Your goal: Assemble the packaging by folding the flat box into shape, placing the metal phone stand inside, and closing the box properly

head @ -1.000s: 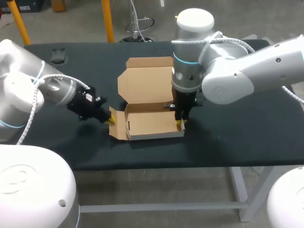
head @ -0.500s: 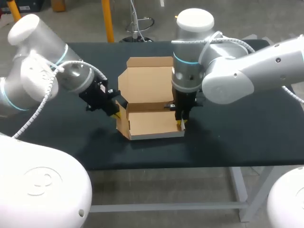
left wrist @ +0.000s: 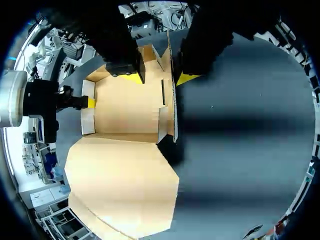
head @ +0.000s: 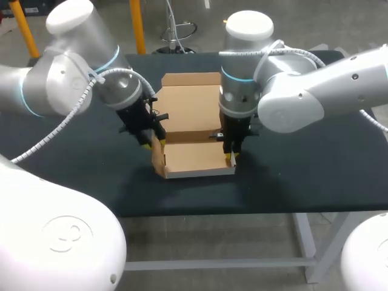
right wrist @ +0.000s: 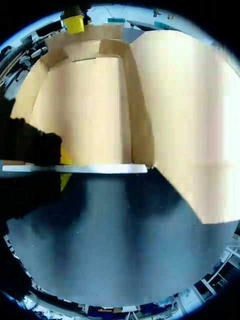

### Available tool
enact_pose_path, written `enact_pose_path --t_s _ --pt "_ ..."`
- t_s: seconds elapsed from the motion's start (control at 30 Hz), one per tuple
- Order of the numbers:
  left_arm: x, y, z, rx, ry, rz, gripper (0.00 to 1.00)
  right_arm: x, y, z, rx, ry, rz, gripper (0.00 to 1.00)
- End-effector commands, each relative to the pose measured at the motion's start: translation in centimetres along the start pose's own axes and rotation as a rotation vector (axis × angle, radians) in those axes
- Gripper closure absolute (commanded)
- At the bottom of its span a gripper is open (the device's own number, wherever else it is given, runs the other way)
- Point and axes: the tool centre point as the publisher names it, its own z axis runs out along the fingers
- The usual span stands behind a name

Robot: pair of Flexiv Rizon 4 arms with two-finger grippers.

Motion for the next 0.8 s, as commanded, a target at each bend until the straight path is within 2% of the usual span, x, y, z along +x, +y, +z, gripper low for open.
enact_pose_path --t_s 0.03,0.1,0.2,0.33,0.53,0.67,0.8 --pt "-1.6 0.8 -2.1 0.023 0.041 -0.016 0.37 0.1 0.2 0.0 0.006 -0.003 0.000 1.00" --pt "-2.6 0.9 -2.7 0.030 0.080 -0.030 0.38 0.1 0.2 0.0 0.006 -0.003 0.000 1.00" --pt "-4.1 1.1 -3.4 0.039 0.147 -0.037 0.47 0.1 0.2 0.0 0.006 -0.003 0.000 1.00" --pt "-6.0 1.3 -3.7 0.032 0.234 -0.038 0.53 0.1 0.2 0.0 0.006 -0.003 0.000 1.00" --pt "-7.7 1.3 -3.1 0.030 0.307 -0.030 0.55 0.1 0.2 0.0 0.006 -0.003 0.000 1.00" --pt "-8.5 1.0 -2.5 0.025 0.349 -0.035 0.69 0.1 0.2 0.0 0.006 -0.003 0.000 1.00" --pt "-9.1 0.8 -1.8 0.021 0.377 -0.040 0.71 0.1 0.2 0.0 0.006 -0.003 0.000 1.00"
